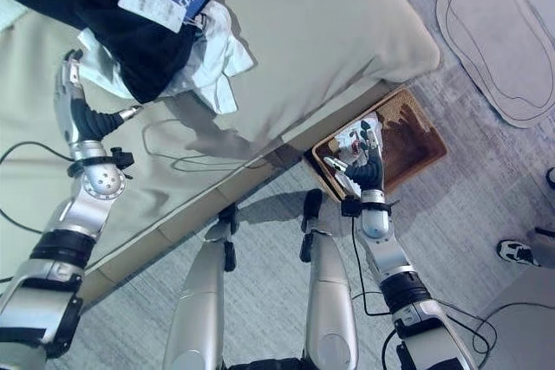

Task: Pick up clothes into the bucket

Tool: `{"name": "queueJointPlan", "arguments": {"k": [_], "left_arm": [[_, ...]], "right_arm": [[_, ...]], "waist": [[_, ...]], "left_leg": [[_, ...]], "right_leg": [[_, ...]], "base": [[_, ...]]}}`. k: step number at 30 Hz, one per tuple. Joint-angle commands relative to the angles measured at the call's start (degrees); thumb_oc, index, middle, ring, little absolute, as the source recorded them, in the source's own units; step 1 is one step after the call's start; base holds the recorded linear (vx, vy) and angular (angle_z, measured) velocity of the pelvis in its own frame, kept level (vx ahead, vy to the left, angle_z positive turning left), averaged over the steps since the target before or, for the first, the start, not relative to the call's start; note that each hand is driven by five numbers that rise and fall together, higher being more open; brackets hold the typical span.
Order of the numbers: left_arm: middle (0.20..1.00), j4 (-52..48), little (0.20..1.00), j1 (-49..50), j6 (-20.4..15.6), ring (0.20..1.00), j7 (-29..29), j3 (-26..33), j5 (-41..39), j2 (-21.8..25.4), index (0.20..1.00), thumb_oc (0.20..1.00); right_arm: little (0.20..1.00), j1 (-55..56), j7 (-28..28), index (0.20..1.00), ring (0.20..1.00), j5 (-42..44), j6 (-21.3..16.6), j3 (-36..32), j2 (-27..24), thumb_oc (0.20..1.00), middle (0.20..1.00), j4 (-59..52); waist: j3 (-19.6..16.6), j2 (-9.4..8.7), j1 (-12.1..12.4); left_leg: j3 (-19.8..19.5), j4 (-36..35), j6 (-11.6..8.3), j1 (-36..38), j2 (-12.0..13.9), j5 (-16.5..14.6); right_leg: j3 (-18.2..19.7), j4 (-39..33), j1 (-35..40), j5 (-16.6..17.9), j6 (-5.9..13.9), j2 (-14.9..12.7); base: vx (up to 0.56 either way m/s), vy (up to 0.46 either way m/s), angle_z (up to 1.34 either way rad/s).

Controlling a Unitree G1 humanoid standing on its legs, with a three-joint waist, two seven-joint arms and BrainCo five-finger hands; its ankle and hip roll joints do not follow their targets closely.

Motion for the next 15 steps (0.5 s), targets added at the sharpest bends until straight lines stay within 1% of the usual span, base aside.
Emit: {"name": "queueJointPlan", "arguments": {"k": [1, 6, 7, 8, 11, 12, 13, 14, 15], "left_arm": [[1.0, 0.83, 1.0, -5.86, -0.21, 1.0, 4.13, -0.24, 1.68, 4.02, 1.0, 1.0], [1.0, 1.62, 1.0, -9.88, 1.22, 1.0, 5.88, -1.33, 2.91, 6.31, 1.0, 1.0], [1.0, 2.04, 1.0, -11.17, 1.7, 1.0, 6.43, -1.93, 3.84, 7.49, 1.0, 1.0], [1.0, 2.07, 1.0, -11.21, 1.69, 1.0, 6.44, -1.97, 3.83, 7.49, 1.0, 1.0], [1.0, 3.47, 1.0, -13.75, 2.91, 1.0, 6.88, -3.7, 5.62, 9.61, 1.0, 1.0], [1.0, 4.12, 1.0, -15.37, 3.58, 1.0, 6.76, -5.16, 7.11, 10.99, 1.0, 1.0], [1.0, 4.21, 1.0, -15.53, 3.57, 1.0, 6.78, -5.31, 7.09, 10.99, 1.0, 1.0], [1.0, 5.11, 1.0, -17.32, 4.5, 1.0, 6.52, -7.47, 9.6, 12.85, 1.0, 1.0], [1.0, 5.73, 1.0, -18.7, 4.9, 1.0, 6.34, -8.71, 10.51, 13.72, 1.0, 1.0]], "right_arm": [[1.0, 1.59, -1.73, 1.0, 1.0, -0.41, -3.02, -0.75, -1.22, 1.0, 1.0, -2.48], [1.0, 3.26, -1.21, 1.0, 1.0, 1.42, -3.74, -0.97, -0.02, 1.0, 1.0, -1.29], [1.0, 3.4, -0.95, 1.0, 1.0, 1.95, -4.01, -0.91, 0.26, 1.0, 1.0, -1.49], [1.0, 3.4, -0.94, 1.0, 1.0, 1.96, -4.01, -0.93, 0.27, 1.0, 1.0, -1.49], [1.0, 3.27, -0.54, 1.0, 1.0, 2.42, -4.54, -0.73, 0.19, 1.0, 1.0, -1.32], [1.0, 3.23, -0.35, 1.0, 1.0, 2.73, -4.95, -0.7, -0.02, 1.0, 1.0, -1.67], [1.0, 3.22, -0.34, 1.0, 1.0, 2.73, -4.94, -0.77, 0.02, 1.0, 1.0, -1.68], [1.0, 3.21, -0.02, 1.0, 1.0, 2.67, -5.3, -0.78, -0.42, 1.0, 1.0, -2.05], [1.0, 3.19, 0.17, 1.0, 1.0, 2.78, -5.49, -0.83, -0.64, 1.0, 1.0, -2.06]], "waist": [[-1.4, -0.81, -0.78], [-1.46, -0.77, -1.51], [-1.72, -0.71, -1.69], [-1.78, -0.72, -1.66], [-2.08, -0.59, -1.96], [-2.28, -0.48, -2.33], [-2.28, -0.53, -2.26], [-2.61, -0.39, -2.69], [-2.83, -0.42, -2.92]], "left_leg": [[-1.1, 4.22, -1.45, -4.06, 0.46, -1.37], [-1.63, 6.91, -1.39, -9.37, 0.31, -2.15], [-1.53, 7.38, -1.37, -10.51, 0.38, -2.34], [-1.52, 7.42, -1.37, -10.6, 0.39, -2.36], [-1.42, 8.13, -1.12, -11.77, 0.25, -2.61], [-1.33, 8.15, -1.03, -12.04, 0.26, -2.73], [-1.31, 8.15, -1.03, -12.08, 0.26, -2.73], [-1.19, 7.96, -0.98, -12.35, 0.23, -2.71], [-1.18, 7.97, -0.95, -12.6, 0.13, -2.73]], "right_leg": [[2.49, -0.31, 0.55, 1.97, 5.11, -3.73], [2.71, 1.83, -4.06, 1.67, 5.19, -4.32], [2.67, 2.05, -5.19, 1.66, 5.23, -4.38], [2.7, 2.09, -5.28, 1.65, 5.23, -4.38], [2.94, 2.33, -6.58, 1.88, 5.32, -4.3], [3.13, 2.18, -7.02, 2.07, 5.43, -4.35], [3.16, 2.2, -7.07, 2.07, 5.43, -4.35], [3.19, 1.93, -7.4, 2.24, 5.57, -4.4], [3.24, 1.71, -7.55, 2.37, 5.66, -4.39]], "base": [[-0.03, 0.016, 0.08], [-0.01, 0.019, 0.09], [0.0, 0.026, 0.07], [0.01, 0.038, 0.04], [0.01, 0.04, -0.02], [0.01, 0.031, -0.02], [0.01, 0.041, -0.02], [0.01, 0.03, -0.01], [0.01, 0.031, -0.02]]}}
